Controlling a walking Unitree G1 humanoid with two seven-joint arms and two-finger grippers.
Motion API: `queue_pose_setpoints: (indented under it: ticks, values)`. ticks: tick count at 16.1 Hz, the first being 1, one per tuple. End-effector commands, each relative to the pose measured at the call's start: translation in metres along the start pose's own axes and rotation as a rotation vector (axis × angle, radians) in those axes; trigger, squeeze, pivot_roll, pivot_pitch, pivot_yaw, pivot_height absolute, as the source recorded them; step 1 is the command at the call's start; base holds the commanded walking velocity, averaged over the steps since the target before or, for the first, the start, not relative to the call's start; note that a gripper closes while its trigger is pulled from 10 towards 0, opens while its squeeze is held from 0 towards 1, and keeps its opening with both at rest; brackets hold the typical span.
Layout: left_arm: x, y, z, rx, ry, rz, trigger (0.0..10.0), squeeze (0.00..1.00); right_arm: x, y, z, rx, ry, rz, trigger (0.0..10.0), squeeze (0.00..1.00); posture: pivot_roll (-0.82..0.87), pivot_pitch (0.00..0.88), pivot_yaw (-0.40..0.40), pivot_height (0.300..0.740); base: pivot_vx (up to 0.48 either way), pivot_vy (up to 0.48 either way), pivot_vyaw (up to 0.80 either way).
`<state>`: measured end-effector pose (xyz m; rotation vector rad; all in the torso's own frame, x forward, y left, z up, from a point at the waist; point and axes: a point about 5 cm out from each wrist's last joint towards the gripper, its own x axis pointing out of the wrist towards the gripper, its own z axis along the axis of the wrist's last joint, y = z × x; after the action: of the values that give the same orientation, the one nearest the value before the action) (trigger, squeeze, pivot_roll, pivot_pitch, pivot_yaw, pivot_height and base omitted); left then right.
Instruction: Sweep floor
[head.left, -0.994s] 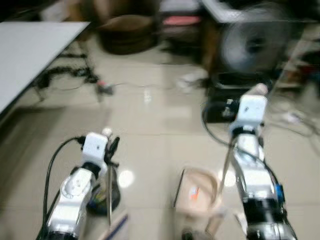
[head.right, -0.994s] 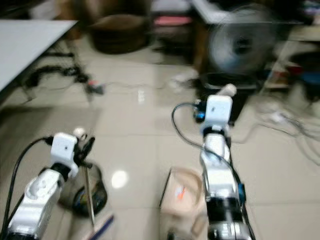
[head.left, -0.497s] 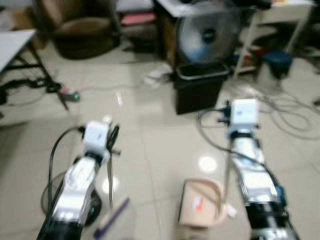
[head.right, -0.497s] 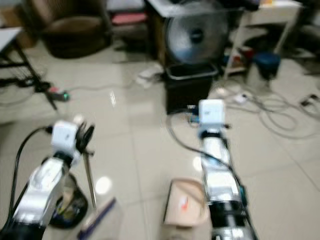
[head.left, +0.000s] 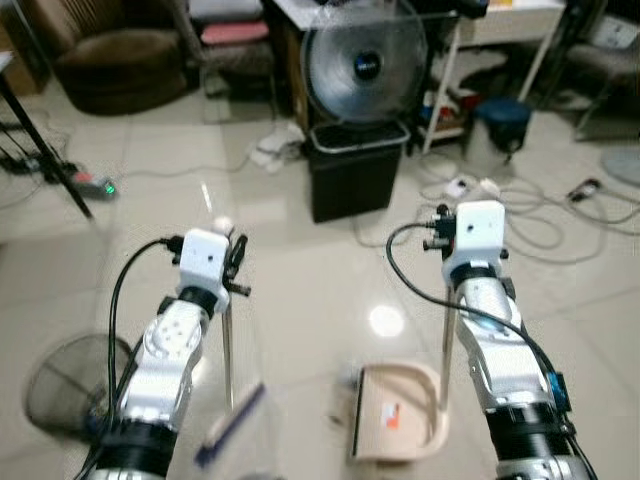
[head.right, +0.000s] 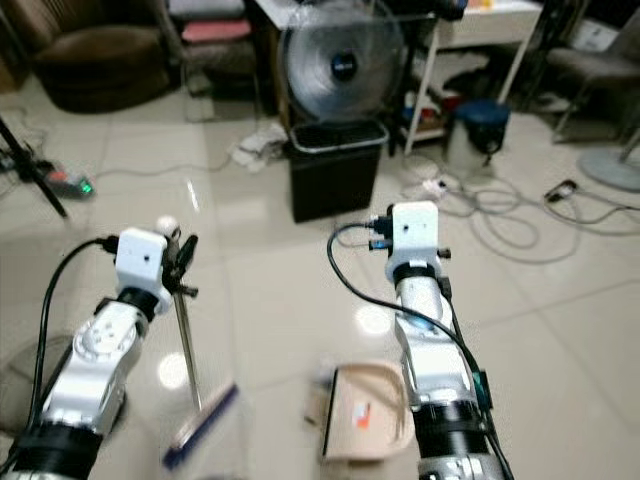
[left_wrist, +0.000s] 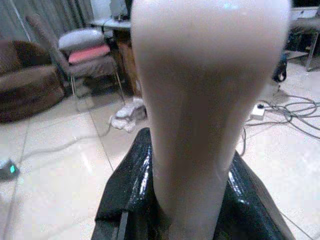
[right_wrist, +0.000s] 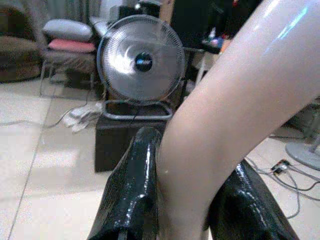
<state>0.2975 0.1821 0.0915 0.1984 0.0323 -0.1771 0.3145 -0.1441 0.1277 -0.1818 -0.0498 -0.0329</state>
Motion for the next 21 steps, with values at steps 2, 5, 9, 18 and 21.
queue_pose_setpoints:
  ticks: [2,5,9,18,21]
  values:
    - [0.005,0.004,0.012,0.033,-0.044,0.008,10.0,0.0,0.003,0.0,0.01,0.01,-0.034,0.006,10.0,0.0,0.01,0.007,0.04,0.74,0.0,-0.48,0.0]
    - [0.007,0.002,0.007,-0.03,0.009,0.002,10.0,0.0,0.003,0.0,0.009,0.019,-0.029,0.005,10.0,0.0,0.01,0.008,0.042,0.74,0.0,0.16,0.0]
    - [0.008,0.006,0.012,0.012,-0.03,0.029,10.0,0.0,0.002,0.0,0.008,0.02,-0.024,0.004,10.0,0.0,0.01,0.009,0.044,0.74,0.0,0.24,0.0]
    - [0.009,0.003,0.024,-0.006,-0.11,0.017,10.0,0.0,0.002,-0.004,0.004,0.073,0.004,-0.011,10.0,0.0,0.01,0.013,0.045,0.74,0.159,0.0,-0.11]
    - [0.009,0.003,0.024,-0.006,-0.115,0.018,10.0,0.0,0.002,-0.004,0.003,0.064,0.005,-0.007,10.0,0.0,0.01,0.013,0.045,0.74,0.376,0.0,0.0]
